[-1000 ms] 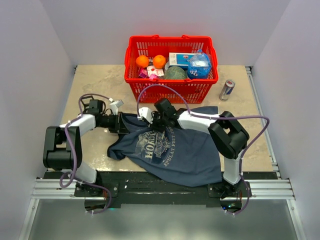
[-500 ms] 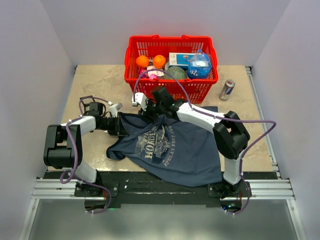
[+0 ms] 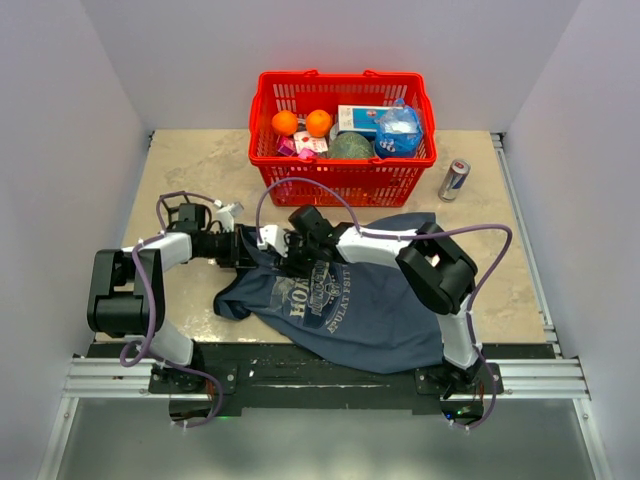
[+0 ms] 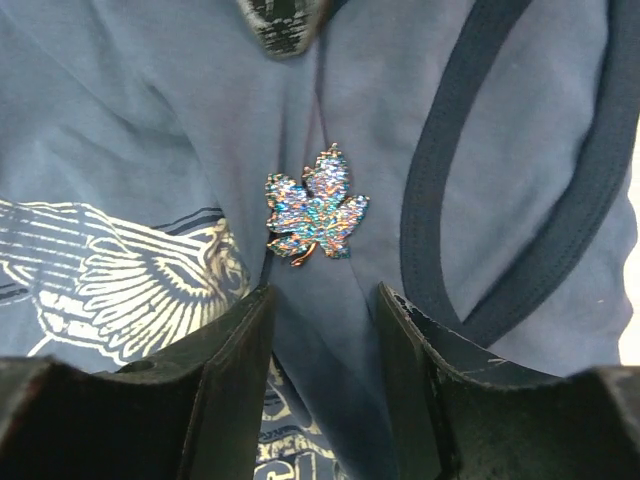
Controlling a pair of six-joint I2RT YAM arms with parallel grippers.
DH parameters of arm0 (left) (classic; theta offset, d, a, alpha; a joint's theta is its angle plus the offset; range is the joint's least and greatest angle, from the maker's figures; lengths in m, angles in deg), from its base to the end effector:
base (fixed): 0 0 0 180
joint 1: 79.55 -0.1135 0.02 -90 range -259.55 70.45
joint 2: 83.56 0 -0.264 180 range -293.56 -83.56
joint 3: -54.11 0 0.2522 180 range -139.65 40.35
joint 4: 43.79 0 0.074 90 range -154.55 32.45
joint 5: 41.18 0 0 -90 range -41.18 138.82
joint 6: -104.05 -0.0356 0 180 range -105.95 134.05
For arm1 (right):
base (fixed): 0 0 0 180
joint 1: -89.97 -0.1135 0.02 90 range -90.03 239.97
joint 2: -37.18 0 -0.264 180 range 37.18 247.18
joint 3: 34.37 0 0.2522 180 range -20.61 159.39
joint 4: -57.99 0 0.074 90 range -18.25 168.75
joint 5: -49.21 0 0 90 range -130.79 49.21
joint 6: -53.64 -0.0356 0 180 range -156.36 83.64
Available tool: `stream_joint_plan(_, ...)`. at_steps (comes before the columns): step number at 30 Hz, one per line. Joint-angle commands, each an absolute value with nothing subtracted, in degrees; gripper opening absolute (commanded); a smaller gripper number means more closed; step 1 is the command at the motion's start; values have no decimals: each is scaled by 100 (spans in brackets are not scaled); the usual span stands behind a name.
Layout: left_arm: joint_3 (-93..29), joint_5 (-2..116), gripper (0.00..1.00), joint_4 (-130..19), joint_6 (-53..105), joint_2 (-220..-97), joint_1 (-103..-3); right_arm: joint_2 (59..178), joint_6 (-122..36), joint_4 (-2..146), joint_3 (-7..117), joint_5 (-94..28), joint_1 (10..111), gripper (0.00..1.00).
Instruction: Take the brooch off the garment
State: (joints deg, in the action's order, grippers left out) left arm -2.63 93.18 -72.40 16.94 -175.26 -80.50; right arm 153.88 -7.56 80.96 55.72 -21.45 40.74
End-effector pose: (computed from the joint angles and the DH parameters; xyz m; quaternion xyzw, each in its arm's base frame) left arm 0.2792 -0.0203 0.1438 0.0561 0.9039 -0.3711 0.2054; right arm 0.2744 0.3363 0.1545 -0.6275 0.6823 0.2155 0.3072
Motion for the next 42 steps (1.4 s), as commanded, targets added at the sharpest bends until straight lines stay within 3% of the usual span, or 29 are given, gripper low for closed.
stream_joint_plan(1,-166,9452,1,-7047,1748,-17365,-8052,15302,-551,7966,5708,-2575,4092,49)
stream_joint_plan(15,-113,9434,2,-7073,1704,-17347,-8052,15372,625,8906,6473,-1293,4040,44)
stream_joint_plan(20,-201,9434,2,-7152,1651,-17408,-8052,15468,1109,9239,6578,-1345,4014,44)
stream_joint_plan(25,-333,9478,12,-7161,1651,-17540,-8052,15539,1374,8925,6579,-1837,3899,41)
stream_joint_plan(42,-632,9610,12,-7363,1581,-17874,-8052,15653,1419,8635,6605,-2039,3785,40)
